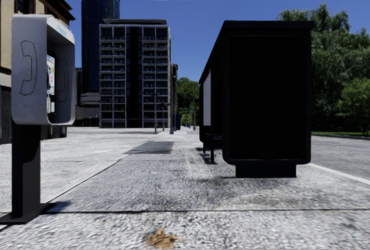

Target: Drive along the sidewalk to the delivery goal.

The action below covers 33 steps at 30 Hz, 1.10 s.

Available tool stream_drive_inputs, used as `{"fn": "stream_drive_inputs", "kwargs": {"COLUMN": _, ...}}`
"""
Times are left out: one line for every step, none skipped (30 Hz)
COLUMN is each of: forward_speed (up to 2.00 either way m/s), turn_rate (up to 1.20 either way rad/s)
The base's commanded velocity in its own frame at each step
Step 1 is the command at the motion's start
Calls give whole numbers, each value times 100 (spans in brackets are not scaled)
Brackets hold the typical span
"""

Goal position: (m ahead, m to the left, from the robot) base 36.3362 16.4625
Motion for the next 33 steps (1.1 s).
{"fn": "stream_drive_inputs", "kwargs": {"forward_speed": 200, "turn_rate": 58}}
{"fn": "stream_drive_inputs", "kwargs": {"forward_speed": 200, "turn_rate": 0}}
{"fn": "stream_drive_inputs", "kwargs": {"forward_speed": 200, "turn_rate": 0}}
{"fn": "stream_drive_inputs", "kwargs": {"forward_speed": 200, "turn_rate": 0}}
{"fn": "stream_drive_inputs", "kwargs": {"forward_speed": 200, "turn_rate": 0}}
{"fn": "stream_drive_inputs", "kwargs": {"forward_speed": 200, "turn_rate": 0}}
{"fn": "stream_drive_inputs", "kwargs": {"forward_speed": 200, "turn_rate": 0}}
{"fn": "stream_drive_inputs", "kwargs": {"forward_speed": 200, "turn_rate": 0}}
{"fn": "stream_drive_inputs", "kwargs": {"forward_speed": 200, "turn_rate": 0}}
{"fn": "stream_drive_inputs", "kwargs": {"forward_speed": 200, "turn_rate": 0}}
{"fn": "stream_drive_inputs", "kwargs": {"forward_speed": 200, "turn_rate": 0}}
{"fn": "stream_drive_inputs", "kwargs": {"forward_speed": 200, "turn_rate": 0}}
{"fn": "stream_drive_inputs", "kwargs": {"forward_speed": 200, "turn_rate": 0}}
{"fn": "stream_drive_inputs", "kwargs": {"forward_speed": 200, "turn_rate": 0}}
{"fn": "stream_drive_inputs", "kwargs": {"forward_speed": 200, "turn_rate": 0}}
{"fn": "stream_drive_inputs", "kwargs": {"forward_speed": 200, "turn_rate": 0}}
{"fn": "stream_drive_inputs", "kwargs": {"forward_speed": 200, "turn_rate": 0}}
{"fn": "stream_drive_inputs", "kwargs": {"forward_speed": 200, "turn_rate": 0}}
{"fn": "stream_drive_inputs", "kwargs": {"forward_speed": 200, "turn_rate": 0}}
{"fn": "stream_drive_inputs", "kwargs": {"forward_speed": 200, "turn_rate": 0}}
{"fn": "stream_drive_inputs", "kwargs": {"forward_speed": 200, "turn_rate": 0}}
{"fn": "stream_drive_inputs", "kwargs": {"forward_speed": 200, "turn_rate": 0}}
{"fn": "stream_drive_inputs", "kwargs": {"forward_speed": 200, "turn_rate": 0}}
{"fn": "stream_drive_inputs", "kwargs": {"forward_speed": 200, "turn_rate": 0}}
{"fn": "stream_drive_inputs", "kwargs": {"forward_speed": 200, "turn_rate": 0}}
{"fn": "stream_drive_inputs", "kwargs": {"forward_speed": 200, "turn_rate": 0}}
{"fn": "stream_drive_inputs", "kwargs": {"forward_speed": 200, "turn_rate": 0}}
{"fn": "stream_drive_inputs", "kwargs": {"forward_speed": 200, "turn_rate": 0}}
{"fn": "stream_drive_inputs", "kwargs": {"forward_speed": 200, "turn_rate": 0}}
{"fn": "stream_drive_inputs", "kwargs": {"forward_speed": 200, "turn_rate": 0}}
{"fn": "stream_drive_inputs", "kwargs": {"forward_speed": 200, "turn_rate": 0}}
{"fn": "stream_drive_inputs", "kwargs": {"forward_speed": 200, "turn_rate": 0}}
{"fn": "stream_drive_inputs", "kwargs": {"forward_speed": 200, "turn_rate": 0}}
